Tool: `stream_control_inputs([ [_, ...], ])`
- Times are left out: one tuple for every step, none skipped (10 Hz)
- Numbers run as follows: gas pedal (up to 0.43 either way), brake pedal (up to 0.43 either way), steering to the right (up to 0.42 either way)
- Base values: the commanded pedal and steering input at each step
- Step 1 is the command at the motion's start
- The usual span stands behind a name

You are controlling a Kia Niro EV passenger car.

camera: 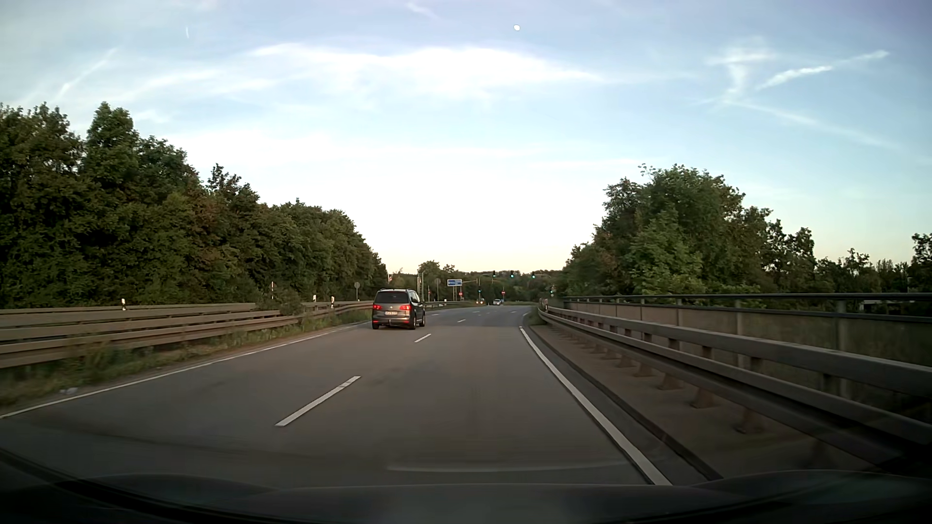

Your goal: Follow the waypoints while adhering to traffic rules and regulations

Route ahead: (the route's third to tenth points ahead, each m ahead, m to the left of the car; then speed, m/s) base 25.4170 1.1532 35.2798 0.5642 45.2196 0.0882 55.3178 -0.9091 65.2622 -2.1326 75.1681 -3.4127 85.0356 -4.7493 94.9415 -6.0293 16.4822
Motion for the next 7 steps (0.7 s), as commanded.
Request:
stream_control_inputs([
  [0.067, 0.000, 0.010],
  [0.067, 0.000, 0.013],
  [0.067, 0.000, 0.014],
  [0.067, 0.000, 0.013],
  [0.067, 0.000, 0.013],
  [0.067, 0.000, 0.012],
  [0.067, 0.000, 0.013],
])
